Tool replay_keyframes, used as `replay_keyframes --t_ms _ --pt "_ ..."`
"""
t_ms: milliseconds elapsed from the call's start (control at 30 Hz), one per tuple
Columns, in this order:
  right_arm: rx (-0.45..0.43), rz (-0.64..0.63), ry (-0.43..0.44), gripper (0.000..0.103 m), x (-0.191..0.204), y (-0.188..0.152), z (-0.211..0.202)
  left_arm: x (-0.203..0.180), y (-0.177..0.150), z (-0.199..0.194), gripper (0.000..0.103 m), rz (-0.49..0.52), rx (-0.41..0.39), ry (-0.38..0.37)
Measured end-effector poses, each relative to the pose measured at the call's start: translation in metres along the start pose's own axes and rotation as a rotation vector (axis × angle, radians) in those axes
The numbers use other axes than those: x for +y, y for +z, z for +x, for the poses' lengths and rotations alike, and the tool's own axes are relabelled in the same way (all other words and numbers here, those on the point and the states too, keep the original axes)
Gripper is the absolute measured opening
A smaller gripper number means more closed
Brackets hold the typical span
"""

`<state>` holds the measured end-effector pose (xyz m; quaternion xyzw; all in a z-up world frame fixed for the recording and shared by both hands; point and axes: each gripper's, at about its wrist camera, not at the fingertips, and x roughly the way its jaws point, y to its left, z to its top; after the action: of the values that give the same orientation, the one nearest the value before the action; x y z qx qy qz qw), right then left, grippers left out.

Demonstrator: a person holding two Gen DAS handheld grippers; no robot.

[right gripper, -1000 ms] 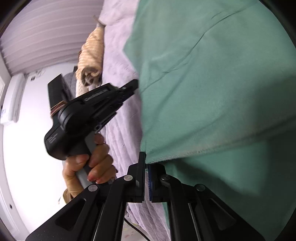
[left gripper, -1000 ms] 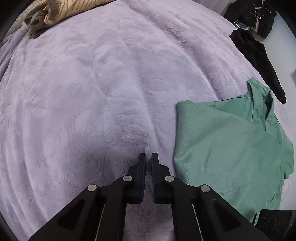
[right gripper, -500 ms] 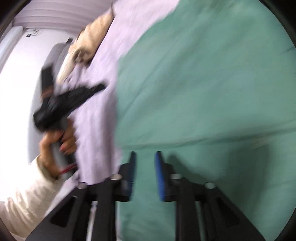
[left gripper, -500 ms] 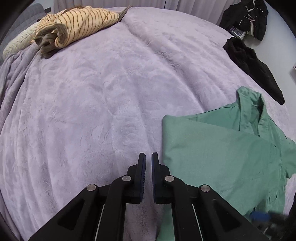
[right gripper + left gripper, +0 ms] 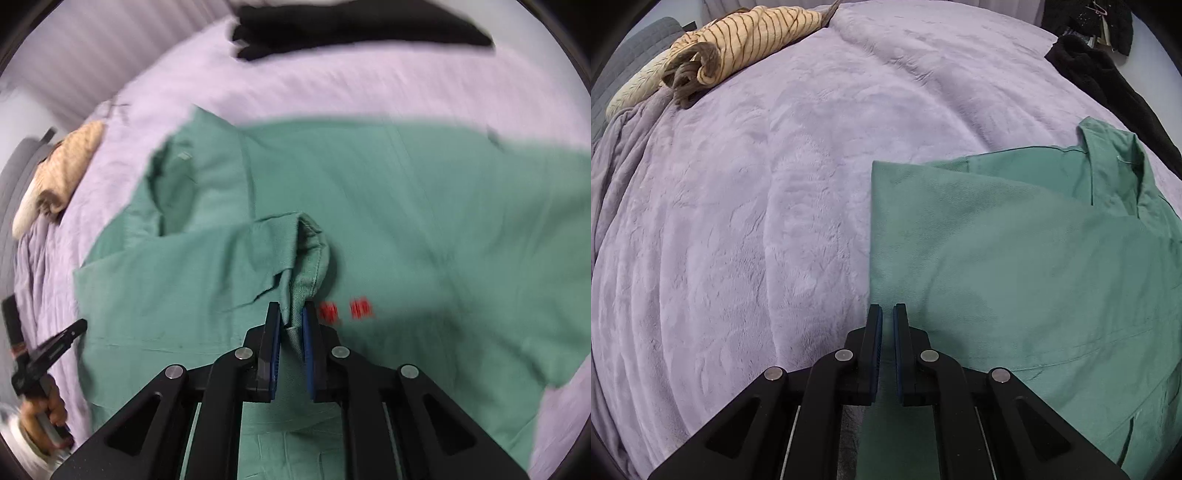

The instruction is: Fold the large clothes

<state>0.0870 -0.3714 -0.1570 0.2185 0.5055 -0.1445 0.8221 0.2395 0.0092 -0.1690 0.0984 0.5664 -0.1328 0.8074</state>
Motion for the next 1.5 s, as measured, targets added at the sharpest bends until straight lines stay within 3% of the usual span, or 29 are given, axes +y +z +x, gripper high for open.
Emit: replay_keyframes --t_ms 67,167,233,300,333,433,567,633,700,767,900,1067,1167,1200,1333,1500 --pt "-0.012 -0.056 -0.036 0.012 0.012 0.007 0.005 0.003 0.0 0.01 0.007 -0.007 0.008 0.01" --pt "0.059 -0.038 -0.048 0.017 0.01 0.005 0.04 0.003 0.0 0.014 0.007 -0.008 0.002 0.019" --pt "0.034 0.011 -0.009 0.02 -0.006 -0.001 0.034 0.002 0.001 0.01 0.007 0.009 0.005 0.042" --pt "0.042 0.024 -0.037 0.026 -0.009 -0.005 0.026 0.005 0.004 0.002 0.007 0.013 0.012 0.052" --pt "0.051 0.022 -0.066 0.032 -0.008 -0.006 0.023 0.008 0.004 -0.005 0.007 0.012 0.011 0.06" --pt "0.048 0.028 -0.18 0.035 -0.012 -0.015 -0.007 0.018 0.0 -0.03 0.007 0.001 -0.004 0.024" --pt "0.006 0.022 -0.065 0.033 -0.006 -0.027 -0.031 0.012 -0.025 -0.051 0.007 0.037 -0.016 -0.038" --pt "0.023 -0.02 -0.031 0.032 0.0 -0.034 -0.026 0.003 -0.044 -0.039 0.007 0.069 0.022 -0.017" --pt "0.069 -0.013 -0.06 0.032 -0.003 -0.046 -0.009 -0.001 -0.067 -0.015 0.007 0.075 0.089 0.044" --pt "0.085 0.049 -0.037 0.029 -0.016 -0.054 0.005 0.002 -0.082 -0.01 0.007 0.069 0.062 0.046" --pt "0.093 0.159 0.014 0.027 -0.037 -0.06 -0.011 0.0 -0.089 -0.021 0.007 0.113 0.076 0.08" --pt "0.125 0.2 0.0 0.031 -0.044 -0.066 -0.03 0.007 -0.091 -0.042 0.007 0.069 0.102 0.073" --pt "0.136 0.223 0.041 0.031 -0.041 -0.079 -0.05 0.006 -0.097 -0.055 0.008 0.052 0.12 0.058" --pt "0.143 0.223 0.051 0.032 -0.037 -0.085 -0.053 0.003 -0.1 -0.06 0.007 0.05 0.129 0.057" --pt "0.173 0.228 0.084 0.051 -0.027 -0.103 -0.071 -0.004 -0.111 -0.075 0.007 0.037 0.166 0.036" --pt "0.205 0.232 0.108 0.058 -0.018 -0.124 -0.09 -0.012 -0.125 -0.099 0.008 0.03 0.157 0.035"
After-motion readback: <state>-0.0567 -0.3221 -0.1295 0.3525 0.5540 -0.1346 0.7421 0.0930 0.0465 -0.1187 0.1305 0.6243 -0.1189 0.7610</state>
